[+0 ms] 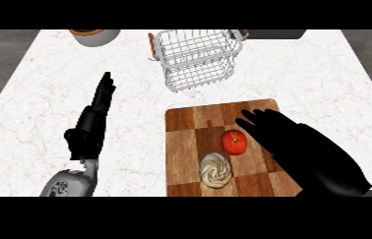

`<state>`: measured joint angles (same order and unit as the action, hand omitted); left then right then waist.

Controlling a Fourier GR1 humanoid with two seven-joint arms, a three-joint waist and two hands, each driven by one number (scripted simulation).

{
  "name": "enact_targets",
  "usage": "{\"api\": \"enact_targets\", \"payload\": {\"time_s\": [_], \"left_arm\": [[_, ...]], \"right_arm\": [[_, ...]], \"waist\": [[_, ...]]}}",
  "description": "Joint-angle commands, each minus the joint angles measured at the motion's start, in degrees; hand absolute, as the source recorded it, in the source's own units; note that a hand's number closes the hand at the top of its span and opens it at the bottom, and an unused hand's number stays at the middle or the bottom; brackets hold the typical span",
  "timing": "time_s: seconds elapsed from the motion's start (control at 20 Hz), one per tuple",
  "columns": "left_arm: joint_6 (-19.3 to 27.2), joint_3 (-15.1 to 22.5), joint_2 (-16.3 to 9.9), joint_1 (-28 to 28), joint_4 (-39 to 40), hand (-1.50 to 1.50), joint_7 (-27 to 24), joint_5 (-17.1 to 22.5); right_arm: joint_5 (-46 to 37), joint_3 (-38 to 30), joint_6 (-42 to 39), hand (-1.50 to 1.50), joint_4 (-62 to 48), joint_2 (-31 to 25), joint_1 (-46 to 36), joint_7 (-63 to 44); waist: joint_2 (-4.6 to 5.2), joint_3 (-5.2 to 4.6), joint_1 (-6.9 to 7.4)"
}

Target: Pick the tomato from the cutting board and place it in the tiered basket

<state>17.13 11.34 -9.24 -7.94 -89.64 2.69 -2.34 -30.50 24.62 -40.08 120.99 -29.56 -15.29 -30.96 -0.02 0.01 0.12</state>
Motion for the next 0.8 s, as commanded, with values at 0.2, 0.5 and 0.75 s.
{"api": "enact_targets", "payload": {"time_s": [0.2, 0.5, 0.75], "left_arm": [[-3.5, -2.8, 0.8, 1.3, -0.4, 0.00, -0.8, 0.9], [-3.7, -3.3, 2.2, 1.4, -0.6, 0.00, -0.6, -0.9], [-4.8, -4.5, 2.7, 0.5, 1.6, 0.00, -2.1, -1.2]], "right_arm": [[-6.8, -4.3, 0.7, -1.50, -5.8, 3.1, 1.6, 5.1], [-7.7, -7.4, -2.3, -1.50, -9.9, 4.6, 1.7, 9.2], [-12.7, -5.3, 4.3, -1.50, -12.1, 5.3, 6.3, 17.7]], "waist": [[0.02, -0.01, -0.04], [0.02, -0.01, 0.02], [0.03, 0.01, -0.13]]}}
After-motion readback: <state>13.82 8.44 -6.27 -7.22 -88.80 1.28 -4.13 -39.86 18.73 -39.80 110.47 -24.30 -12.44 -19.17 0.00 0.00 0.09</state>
